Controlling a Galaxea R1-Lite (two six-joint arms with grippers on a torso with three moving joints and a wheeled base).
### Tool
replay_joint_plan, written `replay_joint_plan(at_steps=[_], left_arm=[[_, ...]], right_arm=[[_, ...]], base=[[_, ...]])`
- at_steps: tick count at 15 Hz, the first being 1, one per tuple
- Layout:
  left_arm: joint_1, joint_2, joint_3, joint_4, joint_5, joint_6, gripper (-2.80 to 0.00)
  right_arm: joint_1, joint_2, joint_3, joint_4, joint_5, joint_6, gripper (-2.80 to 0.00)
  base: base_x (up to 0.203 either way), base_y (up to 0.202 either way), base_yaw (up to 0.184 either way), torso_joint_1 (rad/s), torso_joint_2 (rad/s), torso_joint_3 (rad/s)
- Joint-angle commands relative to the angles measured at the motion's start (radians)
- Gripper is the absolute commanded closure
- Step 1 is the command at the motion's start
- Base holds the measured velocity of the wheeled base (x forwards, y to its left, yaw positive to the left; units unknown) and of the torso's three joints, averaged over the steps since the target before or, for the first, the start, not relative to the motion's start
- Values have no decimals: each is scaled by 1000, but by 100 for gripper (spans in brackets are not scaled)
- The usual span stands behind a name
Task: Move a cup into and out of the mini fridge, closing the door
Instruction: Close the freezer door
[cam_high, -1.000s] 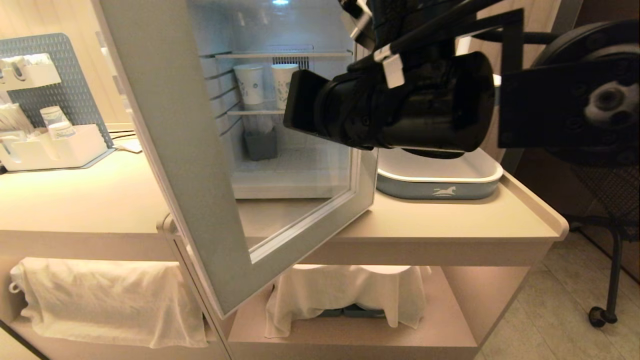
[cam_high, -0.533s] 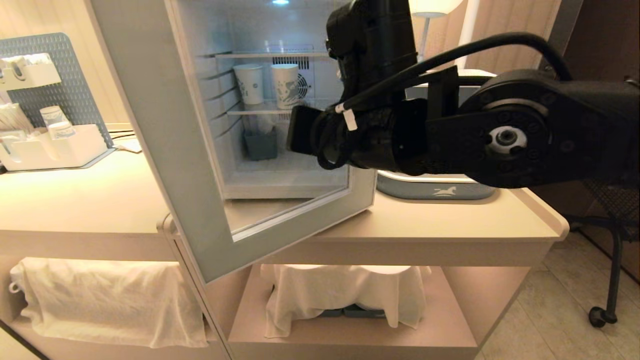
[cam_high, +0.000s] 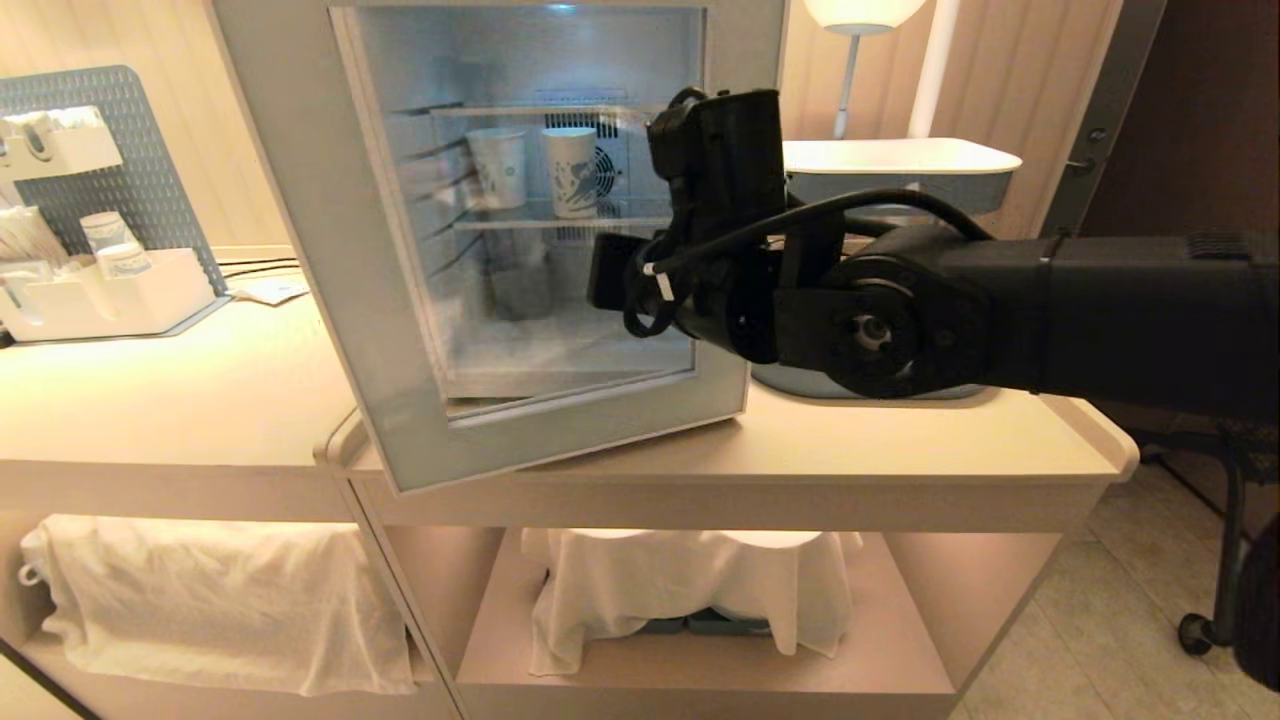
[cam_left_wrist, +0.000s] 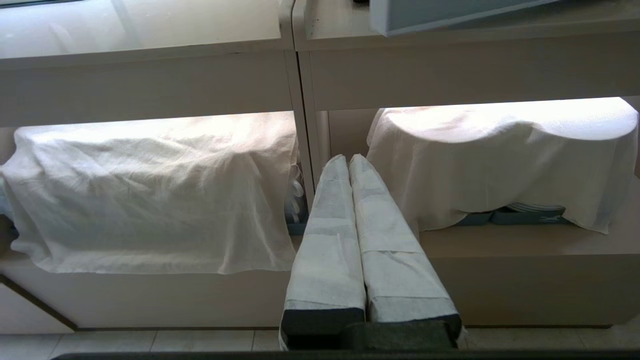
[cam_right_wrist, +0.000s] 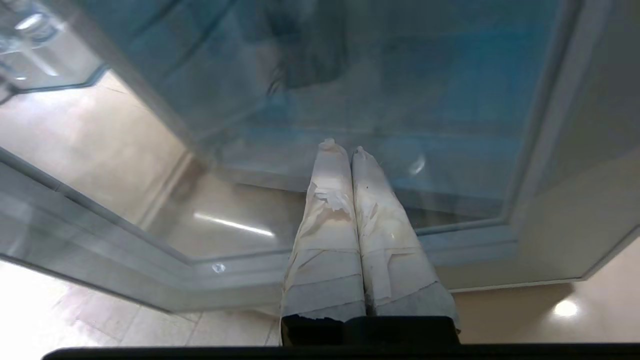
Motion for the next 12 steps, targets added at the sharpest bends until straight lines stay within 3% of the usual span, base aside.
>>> replay_joint_plan(at_steps=[1, 12], left_arm=[[0, 0, 0, 0, 0, 1, 0], [0, 0, 0, 0, 0, 1, 0]], right_arm=[[-18, 37, 0, -1, -1, 3, 0], [-37, -7, 18, 19, -17, -16, 0]], base=[[0, 0, 0, 0, 0, 0], [0, 0, 0, 0, 0, 0]])
